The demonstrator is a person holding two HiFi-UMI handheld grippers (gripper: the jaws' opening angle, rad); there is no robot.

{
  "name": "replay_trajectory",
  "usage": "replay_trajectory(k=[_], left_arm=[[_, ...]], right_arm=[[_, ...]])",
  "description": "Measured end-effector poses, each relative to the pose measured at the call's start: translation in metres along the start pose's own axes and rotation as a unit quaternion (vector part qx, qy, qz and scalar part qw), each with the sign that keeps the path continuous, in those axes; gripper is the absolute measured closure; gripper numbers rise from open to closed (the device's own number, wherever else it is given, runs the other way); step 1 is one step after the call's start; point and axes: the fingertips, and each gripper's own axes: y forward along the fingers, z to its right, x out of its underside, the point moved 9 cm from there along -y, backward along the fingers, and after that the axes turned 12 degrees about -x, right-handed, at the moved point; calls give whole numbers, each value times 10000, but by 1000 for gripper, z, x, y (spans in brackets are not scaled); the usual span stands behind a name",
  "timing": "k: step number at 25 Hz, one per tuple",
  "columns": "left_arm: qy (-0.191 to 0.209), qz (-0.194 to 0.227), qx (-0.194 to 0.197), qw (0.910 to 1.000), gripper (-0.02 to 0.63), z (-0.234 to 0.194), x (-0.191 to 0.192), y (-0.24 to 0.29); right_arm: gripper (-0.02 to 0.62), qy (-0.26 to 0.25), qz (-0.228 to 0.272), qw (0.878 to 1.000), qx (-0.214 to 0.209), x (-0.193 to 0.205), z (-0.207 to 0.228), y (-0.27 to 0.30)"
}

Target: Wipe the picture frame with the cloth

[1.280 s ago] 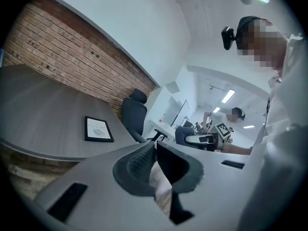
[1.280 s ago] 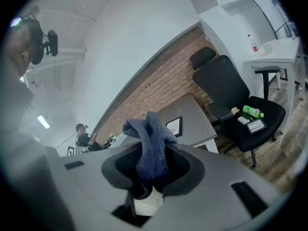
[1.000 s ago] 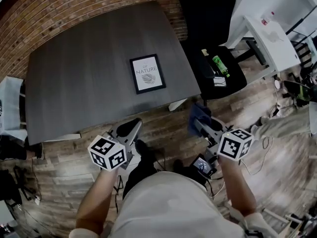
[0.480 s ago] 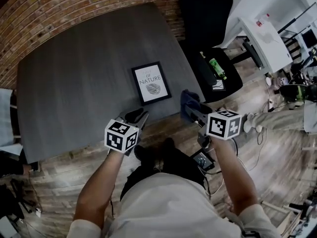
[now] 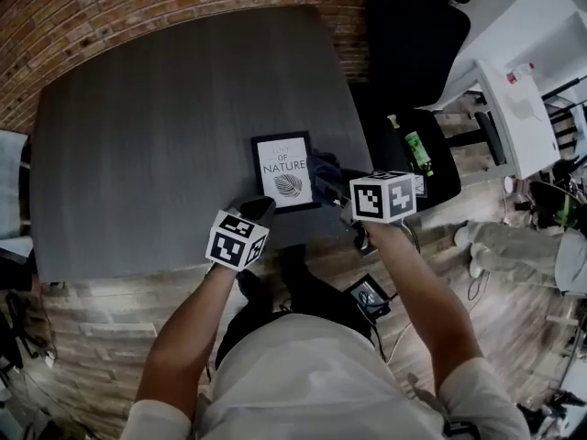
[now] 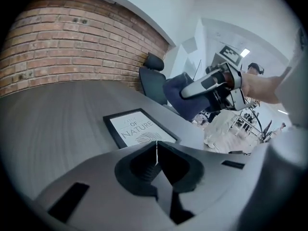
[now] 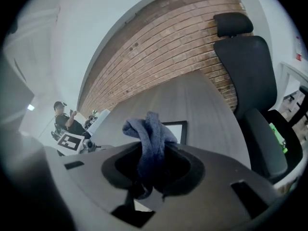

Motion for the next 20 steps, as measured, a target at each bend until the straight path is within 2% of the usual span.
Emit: replay_trajectory(k=[6, 10, 13, 16, 18, 20], left_arm=[[-127, -481, -513, 9974, 597, -7, 1, 37], [-206, -639, -696, 9953, 598, -13, 3, 53], [-337, -604, -669, 9954, 598, -15, 3, 55], [-526, -383, -501, 9966, 598, -15, 9, 53], [-499, -248, -410, 9976, 598, -13, 12, 52], [-406, -319, -323, 9981, 598, -11, 12, 52]], right_arm=[[479, -122, -750, 9962, -417, -35, 34, 59], [479, -140, -1055, 9920, -679, -48, 44, 97], [479, -5, -1166, 9895, -850, -51, 41, 121], [479, 174, -1216, 9885, -880, -51, 39, 137], [479, 292, -1203, 9883, -889, -55, 38, 146], [479, 308, -1191, 9884, -888, -60, 37, 153]])
